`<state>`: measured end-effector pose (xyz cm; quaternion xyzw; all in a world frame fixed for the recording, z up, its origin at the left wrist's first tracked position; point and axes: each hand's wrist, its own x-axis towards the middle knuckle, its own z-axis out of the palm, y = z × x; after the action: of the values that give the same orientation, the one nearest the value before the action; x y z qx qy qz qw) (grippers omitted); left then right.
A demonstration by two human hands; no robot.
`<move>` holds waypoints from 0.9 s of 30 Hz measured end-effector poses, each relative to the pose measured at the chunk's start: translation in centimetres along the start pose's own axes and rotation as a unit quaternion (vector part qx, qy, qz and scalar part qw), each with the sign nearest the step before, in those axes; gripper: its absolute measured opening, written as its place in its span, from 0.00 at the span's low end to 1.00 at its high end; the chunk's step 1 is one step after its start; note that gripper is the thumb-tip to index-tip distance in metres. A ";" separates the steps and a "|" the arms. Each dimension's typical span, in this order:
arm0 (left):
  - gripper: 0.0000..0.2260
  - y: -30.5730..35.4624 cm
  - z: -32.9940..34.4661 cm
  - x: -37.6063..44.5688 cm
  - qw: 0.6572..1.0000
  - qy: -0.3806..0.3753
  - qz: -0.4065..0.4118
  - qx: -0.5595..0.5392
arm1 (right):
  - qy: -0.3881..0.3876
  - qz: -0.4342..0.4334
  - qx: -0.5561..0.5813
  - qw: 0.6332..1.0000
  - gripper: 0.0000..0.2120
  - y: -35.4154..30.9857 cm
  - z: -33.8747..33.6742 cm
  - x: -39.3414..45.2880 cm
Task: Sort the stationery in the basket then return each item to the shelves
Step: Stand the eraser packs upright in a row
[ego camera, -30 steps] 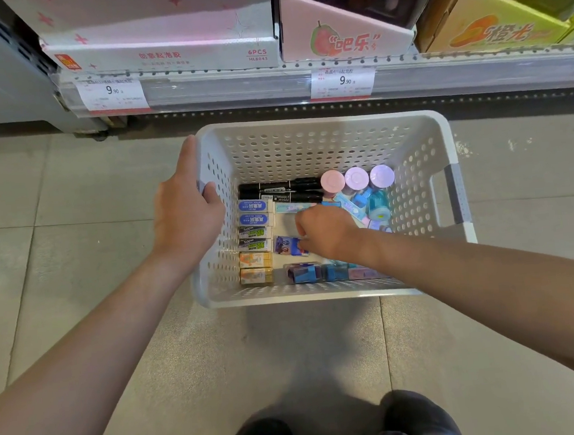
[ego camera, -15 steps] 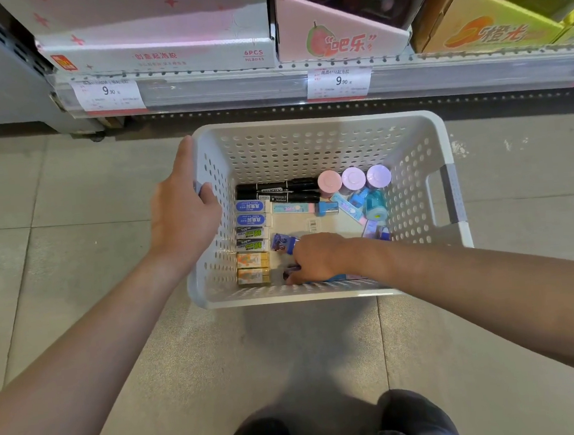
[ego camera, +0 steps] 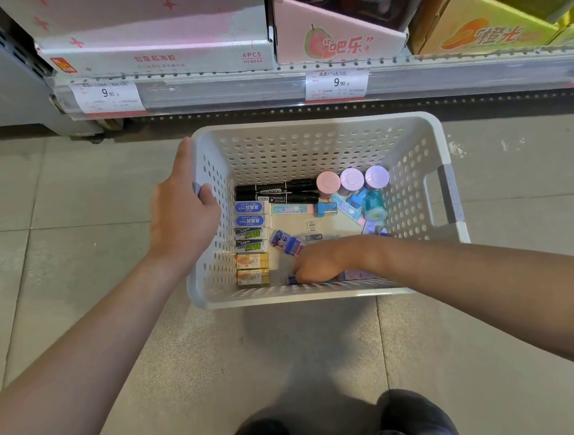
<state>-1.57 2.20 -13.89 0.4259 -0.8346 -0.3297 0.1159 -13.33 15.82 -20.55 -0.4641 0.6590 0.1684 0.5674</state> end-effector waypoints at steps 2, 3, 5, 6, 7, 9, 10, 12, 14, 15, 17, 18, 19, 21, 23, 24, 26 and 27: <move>0.28 -0.1 0.0 0.1 1.000 0.003 0.002 0.002 | -0.018 0.005 -0.001 1.000 0.13 -0.1 0.1 0.1; 0.28 -0.1 0.1 0.1 1.000 0.005 0.003 0.003 | -0.021 0.000 0.010 1.000 0.14 0.0 0.1 0.0; 0.28 -0.1 0.1 0.0 1.000 0.011 0.005 0.006 | 0.001 -0.002 0.037 0.999 0.17 0.0 0.0 -0.5; 0.28 -0.1 0.2 0.0 1.000 0.012 0.006 0.006 | 0.011 -0.002 0.047 0.999 0.17 0.0 -0.2 -0.7; 0.28 -0.2 0.2 0.0 1.000 0.012 0.007 0.005 | 0.008 -0.005 0.050 0.999 0.16 0.1 -0.3 -0.7; 0.28 -0.2 0.2 0.0 1.000 0.013 0.009 0.002 | -0.007 0.005 0.033 0.999 0.14 0.0 -0.2 -0.4; 0.28 -0.2 0.2 0.0 1.000 0.013 0.009 0.001 | -0.001 0.011 0.030 0.999 0.15 -0.2 -0.1 -0.3; 0.28 -0.2 0.2 0.0 1.000 0.011 0.006 0.000 | 0.020 0.017 0.028 0.999 0.15 -0.5 0.0 -0.2; 0.28 -0.2 0.2 0.0 1.000 0.010 0.005 -0.001 | 0.013 0.015 0.018 1.000 0.14 -0.6 -0.1 -0.1; 0.28 -0.2 0.2 0.0 1.000 0.010 0.006 -0.001 | 0.000 0.014 0.020 1.000 0.14 -0.6 -0.1 0.0; 0.28 -0.3 0.3 0.0 1.000 0.011 0.007 -0.002 | -0.026 0.011 0.011 1.000 0.14 -0.5 -0.2 0.1; 0.28 -0.4 0.3 0.1 1.000 0.012 0.007 -0.003 | -0.030 0.003 0.003 1.000 0.14 -0.3 -0.2 0.2; 0.28 -0.4 0.2 0.1 1.000 0.012 0.007 -0.003 | -0.030 -0.005 -0.001 1.000 0.15 -0.1 -0.1 0.0; 0.28 -0.3 0.2 0.1 1.000 0.011 0.009 -0.001 | -0.025 -0.024 -0.015 0.999 0.14 0.4 -0.3 -0.6; 0.28 -0.2 0.1 0.1 1.000 0.010 0.009 -0.002 | -0.031 -0.042 -0.010 0.999 0.10 1.3 -0.7 -1.3; 0.28 -0.1 0.2 0.1 1.000 0.010 0.009 -0.002 | -0.040 -0.048 -0.007 0.998 0.08 1.7 -1.0 -1.6; 0.28 -0.1 0.2 0.0 1.000 0.011 0.008 -0.003 | -0.052 -0.048 -0.006 0.997 0.13 2.3 -1.5 -2.3; 0.28 -0.2 0.2 0.0 1.000 0.011 0.010 -0.004 | -0.046 -0.047 -0.004 0.998 0.15 2.6 -1.7 -2.5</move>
<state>-1.60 2.23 -14.18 0.4210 -0.8359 -0.3272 0.1304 -16.63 16.88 -18.58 -0.4890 0.6089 0.1653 0.6024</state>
